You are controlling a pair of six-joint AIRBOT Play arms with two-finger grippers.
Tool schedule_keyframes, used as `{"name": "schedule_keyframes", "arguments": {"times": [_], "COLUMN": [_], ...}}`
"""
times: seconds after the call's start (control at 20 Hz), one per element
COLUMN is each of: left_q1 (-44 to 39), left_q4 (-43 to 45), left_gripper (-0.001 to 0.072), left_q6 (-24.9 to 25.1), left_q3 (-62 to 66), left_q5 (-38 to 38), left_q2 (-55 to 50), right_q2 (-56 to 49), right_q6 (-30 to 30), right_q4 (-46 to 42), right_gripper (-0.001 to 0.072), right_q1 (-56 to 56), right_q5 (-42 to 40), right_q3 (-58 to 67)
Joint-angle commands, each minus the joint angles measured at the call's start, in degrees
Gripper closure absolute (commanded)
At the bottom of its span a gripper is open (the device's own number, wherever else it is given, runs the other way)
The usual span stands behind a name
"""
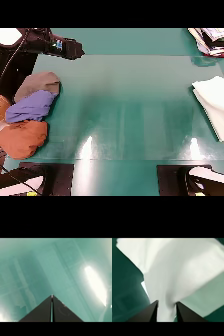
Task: Fold the shirts.
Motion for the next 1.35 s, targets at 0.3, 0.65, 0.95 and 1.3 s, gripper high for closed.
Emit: {"name": "schedule_keyframes", "arguments": {"times": [0.3, 0.65, 0.95, 1.3], "left_q1": [-0.02, -0.02, -0.02, -0.02], "left_q4": [0.48, 0.15, 0.07, 0.07], "left_gripper": [0.0686, 0.0686, 0.0686, 0.0686], "left_q6": [0.02, 0.00, 0.00, 0.00], "left_q3": [0.02, 0.02, 0.02, 0.02], "left_q5": [0.02, 0.35, 3.41, 5.40], "left_q2": [0.00, 0.02, 0.02, 0.02], "right_q2": [6.29, 10.93, 11.56, 11.58], "right_q6": [0.61, 0.81, 0.72, 0.74], "right_q4": [-1.27, 13.18, 10.71, 6.71], "right_gripper": [0.0203, 0.0207, 0.0695, 0.0694], "right_q1": [-6.95, 13.51, 35.63, 43.78], "right_q5": [-0.57, -5.66, -7.58, -8.26], "right_q3": [-11.19, -11.21, -11.19, -11.21]}}
